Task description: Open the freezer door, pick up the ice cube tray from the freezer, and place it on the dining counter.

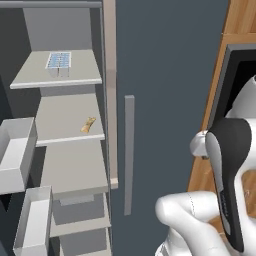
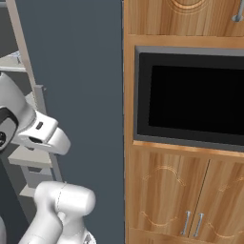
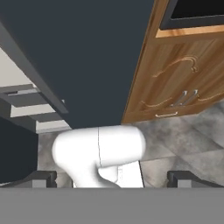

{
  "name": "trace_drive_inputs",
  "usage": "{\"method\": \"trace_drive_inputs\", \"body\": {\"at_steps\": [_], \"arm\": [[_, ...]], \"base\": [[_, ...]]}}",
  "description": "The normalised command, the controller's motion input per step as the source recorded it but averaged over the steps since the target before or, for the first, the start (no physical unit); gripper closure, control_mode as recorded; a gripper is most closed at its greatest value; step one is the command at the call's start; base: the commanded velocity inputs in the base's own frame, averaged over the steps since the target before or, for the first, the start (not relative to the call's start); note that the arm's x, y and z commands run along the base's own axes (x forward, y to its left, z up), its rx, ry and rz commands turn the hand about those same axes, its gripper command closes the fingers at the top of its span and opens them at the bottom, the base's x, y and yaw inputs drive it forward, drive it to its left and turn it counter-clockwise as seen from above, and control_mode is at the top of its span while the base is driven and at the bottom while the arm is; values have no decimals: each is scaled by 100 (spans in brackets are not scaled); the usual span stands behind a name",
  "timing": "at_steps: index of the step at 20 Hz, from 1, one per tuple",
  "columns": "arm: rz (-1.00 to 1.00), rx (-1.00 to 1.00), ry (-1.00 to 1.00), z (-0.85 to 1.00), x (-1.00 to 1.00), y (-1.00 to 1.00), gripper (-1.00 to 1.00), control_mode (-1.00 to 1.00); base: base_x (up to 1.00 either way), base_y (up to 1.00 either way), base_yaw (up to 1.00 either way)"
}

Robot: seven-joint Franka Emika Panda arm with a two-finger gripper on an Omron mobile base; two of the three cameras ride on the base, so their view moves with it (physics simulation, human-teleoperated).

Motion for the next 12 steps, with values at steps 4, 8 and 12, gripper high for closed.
{"method": "trace_drive_inputs", "body": {"at_steps": [4,8,12], "arm": [[0,0,0,-9,18,0,-100,-100],[0,0,0,-8,22,0,-100,-100],[0,0,0,-3,11,0,-100,-100]], "base": [[0,0,0],[0,0,0],[0,0,0]]}}
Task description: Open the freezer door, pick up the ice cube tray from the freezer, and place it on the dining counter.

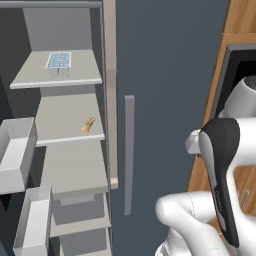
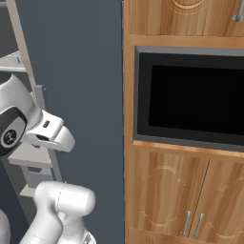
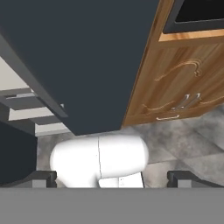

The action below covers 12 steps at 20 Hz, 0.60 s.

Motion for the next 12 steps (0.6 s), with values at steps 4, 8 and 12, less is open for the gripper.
{"method": "trace_drive_inputs", "body": {"at_steps": [4,8,12], "arm": [[0,0,0,-6,4,1,-100,-100],[0,0,0,-15,0,0,-100,-100],[0,0,0,-9,0,0,-100,100]], "base": [[0,0,0],[0,0,0],[0,0,0]]}}
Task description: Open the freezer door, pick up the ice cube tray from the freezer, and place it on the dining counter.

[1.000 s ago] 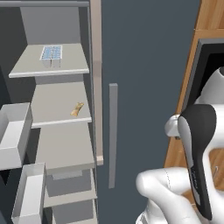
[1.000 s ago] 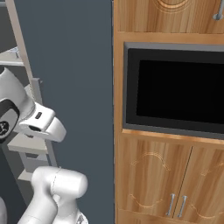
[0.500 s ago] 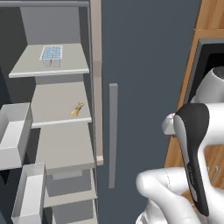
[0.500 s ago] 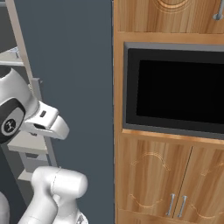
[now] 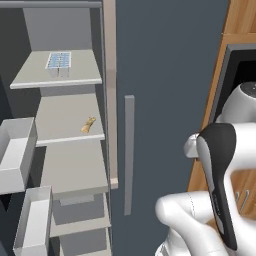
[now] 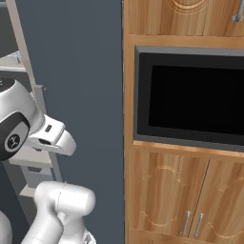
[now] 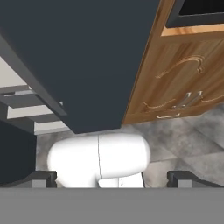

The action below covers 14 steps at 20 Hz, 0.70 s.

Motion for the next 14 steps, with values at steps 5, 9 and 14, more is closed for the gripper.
{"method": "trace_drive_inputs", "body": {"at_steps": [5,9,14], "arm": [[0,0,0,0,0,0,-100,100],[0,0,0,0,0,0,-100,100],[0,0,0,0,0,0,-100,100]], "base": [[-28,9,3],[-44,30,10],[-40,43,14]]}}
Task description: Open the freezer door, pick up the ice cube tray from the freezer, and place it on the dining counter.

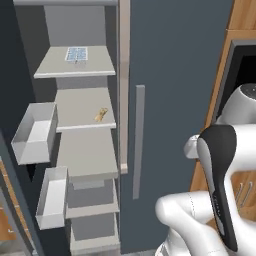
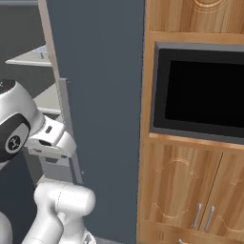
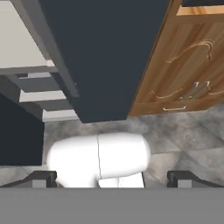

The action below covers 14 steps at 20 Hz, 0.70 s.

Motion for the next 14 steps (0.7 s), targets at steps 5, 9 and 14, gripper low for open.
{"method": "trace_drive_inputs", "body": {"at_steps": [5,9,14], "arm": [[0,0,0,0,0,0,-100,100],[0,0,0,0,0,0,-100,100],[0,0,0,0,0,0,-100,100]], "base": [[-5,52,26],[17,35,34],[37,39,34]]}}
